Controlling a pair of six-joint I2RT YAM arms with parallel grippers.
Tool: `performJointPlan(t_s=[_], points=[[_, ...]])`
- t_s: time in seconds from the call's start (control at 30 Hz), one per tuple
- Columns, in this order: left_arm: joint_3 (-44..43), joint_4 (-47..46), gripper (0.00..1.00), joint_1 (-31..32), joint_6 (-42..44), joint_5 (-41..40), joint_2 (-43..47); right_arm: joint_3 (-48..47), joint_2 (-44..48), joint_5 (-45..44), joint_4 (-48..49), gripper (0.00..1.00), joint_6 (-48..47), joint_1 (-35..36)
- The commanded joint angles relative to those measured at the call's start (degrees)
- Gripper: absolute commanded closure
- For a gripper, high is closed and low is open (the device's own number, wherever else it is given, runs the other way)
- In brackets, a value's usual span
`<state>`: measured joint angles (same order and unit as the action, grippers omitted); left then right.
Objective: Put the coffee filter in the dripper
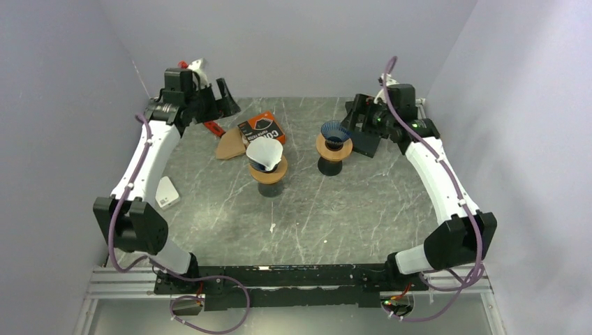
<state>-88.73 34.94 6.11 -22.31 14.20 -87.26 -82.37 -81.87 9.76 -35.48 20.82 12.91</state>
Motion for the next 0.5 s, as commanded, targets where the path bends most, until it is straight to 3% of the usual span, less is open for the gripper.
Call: performJointPlan(t_s=[0.0,0.2,0.47], points=[[-10.26,-1.45,0.07,4.89,-0.54,6.71,-5.16,4.82,3.82,13.6,8.08,0.11,5.37,-6.35],[-23.91,3.41,0.12,13.22,0.02,12.16,-15.44,12.15,3.71,25.41,16.89,0.13,11.5,-14.25],[-28.65,-0.39,0.18,21.9,-5.07,14.69,-22.82,13.68,-0.41,29.57,19.71,0.21,12.63,-16.16]])
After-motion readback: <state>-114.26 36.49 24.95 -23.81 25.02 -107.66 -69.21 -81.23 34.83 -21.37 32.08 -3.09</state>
